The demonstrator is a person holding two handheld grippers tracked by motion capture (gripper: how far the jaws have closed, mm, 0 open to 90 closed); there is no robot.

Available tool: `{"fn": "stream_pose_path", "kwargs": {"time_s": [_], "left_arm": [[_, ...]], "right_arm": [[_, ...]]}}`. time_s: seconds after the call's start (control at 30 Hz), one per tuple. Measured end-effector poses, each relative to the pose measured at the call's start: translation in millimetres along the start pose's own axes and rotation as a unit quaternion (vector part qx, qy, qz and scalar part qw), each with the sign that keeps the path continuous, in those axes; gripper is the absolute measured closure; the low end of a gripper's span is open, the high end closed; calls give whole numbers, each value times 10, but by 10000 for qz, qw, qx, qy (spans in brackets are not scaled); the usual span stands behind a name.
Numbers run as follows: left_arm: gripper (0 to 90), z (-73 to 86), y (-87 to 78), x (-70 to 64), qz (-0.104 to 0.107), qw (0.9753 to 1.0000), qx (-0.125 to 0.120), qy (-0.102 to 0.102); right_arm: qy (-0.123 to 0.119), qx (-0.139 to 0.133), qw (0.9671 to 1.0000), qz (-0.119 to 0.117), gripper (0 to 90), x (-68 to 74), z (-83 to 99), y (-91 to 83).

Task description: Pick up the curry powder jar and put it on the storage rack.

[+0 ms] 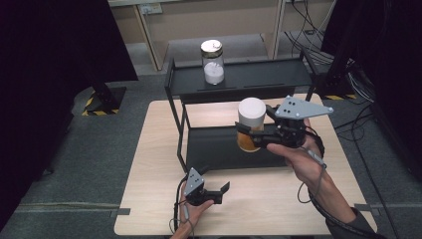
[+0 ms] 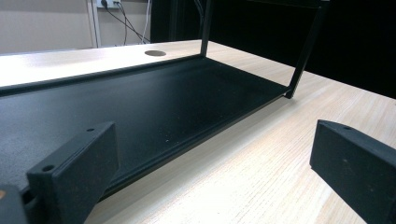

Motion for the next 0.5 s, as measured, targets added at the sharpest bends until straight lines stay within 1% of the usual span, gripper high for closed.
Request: {"fn": "stream_pose_path", "kwargs": {"time_s": [0.07, 0.13, 0.2, 0.23, 0.3, 0.33, 0.43, 0.47, 0.5], "left_arm": [[8, 1, 0, -2, 1, 10000, -2, 4], [8, 0, 1, -4, 19, 10000, -1, 20], [8, 1, 2, -4, 27, 10000, 4, 17], [8, 1, 2, -4, 27, 10000, 4, 17], [8, 1, 0, -5, 30, 10000, -2, 17], [8, 1, 0, -5, 30, 10000, -2, 17], [8, 0, -1, -4, 30, 10000, 0, 11], [8, 0, -1, -4, 30, 10000, 0, 11], [8, 0, -1, -3, 31, 10000, -2, 10]], "right_arm": [[-41, -8, 10000, 49, 354, -6, -71, 14], [-45, -19, 10000, 64, 354, -13, -101, 23], [-12, -32, 9999, 106, 354, -39, -191, 51], [-12, -32, 9999, 106, 354, -39, -191, 51], [16, -49, 9999, 165, 354, -67, -280, 76], [16, -49, 9999, 165, 354, -67, -280, 76], [14, -44, 9996, 266, 354, -92, -406, 116], [14, -44, 9996, 266, 354, -92, -406, 116], [27, -50, 9995, 301, 354, -107, -466, 138]]}}
Point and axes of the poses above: each handheld gripper's, and its own axes: y roughly forward along the jaws, z roughly out of its underside, x roughly to its left, the point moved 2 cm from there along y, roughly forward along the jaws, and after that the axes turned 15 degrees about z, right-handed, at the moved point
